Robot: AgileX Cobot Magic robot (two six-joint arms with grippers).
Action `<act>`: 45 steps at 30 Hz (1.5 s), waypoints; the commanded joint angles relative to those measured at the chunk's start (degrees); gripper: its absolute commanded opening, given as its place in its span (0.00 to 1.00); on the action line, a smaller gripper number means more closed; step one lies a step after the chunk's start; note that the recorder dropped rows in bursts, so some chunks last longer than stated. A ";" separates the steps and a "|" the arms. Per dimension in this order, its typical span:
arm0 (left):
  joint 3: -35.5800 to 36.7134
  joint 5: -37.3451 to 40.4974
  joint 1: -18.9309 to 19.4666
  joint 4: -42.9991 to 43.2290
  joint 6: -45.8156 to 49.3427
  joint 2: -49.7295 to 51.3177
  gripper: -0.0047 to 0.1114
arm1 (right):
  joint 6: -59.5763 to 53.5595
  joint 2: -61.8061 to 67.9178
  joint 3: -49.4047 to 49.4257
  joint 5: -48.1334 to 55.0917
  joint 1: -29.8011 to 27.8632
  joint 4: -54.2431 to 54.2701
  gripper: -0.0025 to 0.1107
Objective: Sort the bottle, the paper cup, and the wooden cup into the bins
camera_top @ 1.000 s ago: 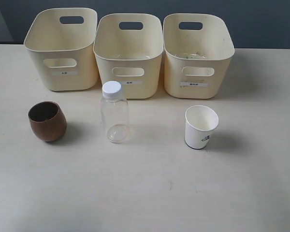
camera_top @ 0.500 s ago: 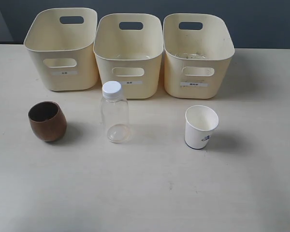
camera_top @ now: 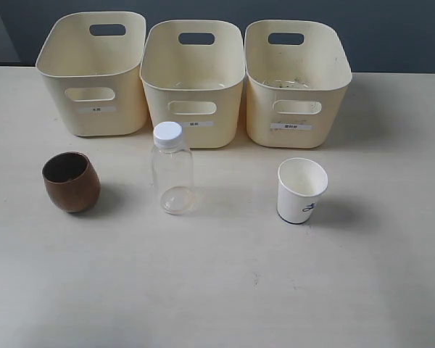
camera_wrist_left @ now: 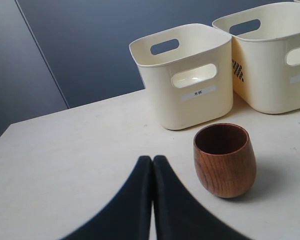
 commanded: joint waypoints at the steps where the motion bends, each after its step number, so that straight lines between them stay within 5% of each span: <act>1: 0.07 -0.23 0.18 0.17 -0.11 -0.28 0.04 | -0.10 -0.38 0.11 -4.24 -0.20 -2.30 0.02; 12: 0.07 -0.23 0.18 0.17 -0.11 -0.28 0.04 | -0.10 0.03 -14.28 -1.06 -0.20 -11.19 0.02; 18: 0.07 -0.23 0.18 0.17 -0.11 -0.28 0.04 | -0.62 9.58 -31.15 10.24 -0.20 -20.49 0.02; 23: 0.07 -0.23 0.18 0.17 -0.11 -0.28 0.04 | -11.58 19.55 -43.30 19.95 -0.20 -20.81 0.02; 38: 0.07 -0.23 0.18 0.17 -0.11 -0.28 0.04 | -51.90 43.80 -62.37 49.17 -0.20 13.26 0.02; 45: 0.07 -0.23 0.18 0.17 -0.11 -0.28 0.04 | -59.54 50.22 -63.03 55.11 0.39 14.95 0.02</act>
